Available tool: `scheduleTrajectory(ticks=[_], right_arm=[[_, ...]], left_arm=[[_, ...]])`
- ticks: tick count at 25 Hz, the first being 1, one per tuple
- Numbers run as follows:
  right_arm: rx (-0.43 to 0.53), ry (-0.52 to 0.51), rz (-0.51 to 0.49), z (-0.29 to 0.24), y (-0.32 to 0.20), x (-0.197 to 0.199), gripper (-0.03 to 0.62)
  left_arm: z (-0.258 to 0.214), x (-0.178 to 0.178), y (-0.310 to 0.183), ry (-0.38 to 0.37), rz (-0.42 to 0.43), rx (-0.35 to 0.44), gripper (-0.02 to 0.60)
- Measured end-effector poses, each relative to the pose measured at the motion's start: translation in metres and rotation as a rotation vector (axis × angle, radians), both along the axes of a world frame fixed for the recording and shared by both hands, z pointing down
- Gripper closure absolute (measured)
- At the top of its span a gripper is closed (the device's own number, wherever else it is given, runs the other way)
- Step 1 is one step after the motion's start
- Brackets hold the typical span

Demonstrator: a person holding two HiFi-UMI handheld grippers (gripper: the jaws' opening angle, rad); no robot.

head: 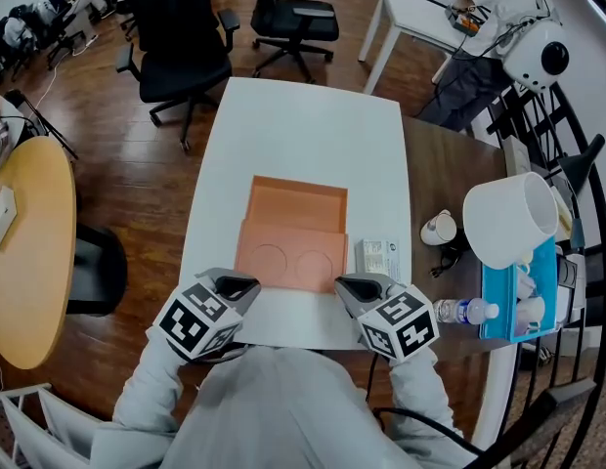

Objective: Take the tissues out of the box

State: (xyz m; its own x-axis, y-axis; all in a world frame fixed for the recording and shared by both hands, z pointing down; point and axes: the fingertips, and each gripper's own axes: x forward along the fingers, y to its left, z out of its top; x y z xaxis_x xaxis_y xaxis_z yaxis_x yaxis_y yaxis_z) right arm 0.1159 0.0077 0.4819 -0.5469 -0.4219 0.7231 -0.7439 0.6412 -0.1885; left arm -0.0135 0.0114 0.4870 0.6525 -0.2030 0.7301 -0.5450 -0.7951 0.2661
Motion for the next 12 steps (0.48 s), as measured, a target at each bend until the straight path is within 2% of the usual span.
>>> scheduleTrajectory(ticks=[6, 12], right_arm=[[-0.017, 0.008, -0.005, 0.004, 0.008, -0.003, 0.591], [-0.03, 0.01, 0.012, 0.003, 0.014, -0.014, 0.591]], left_arm=[[0.003, -0.02, 0.005, -0.022, -0.029, 0.023, 0.565], [0.004, -0.038, 0.013, -0.053, -0.017, 0.032, 0.565]])
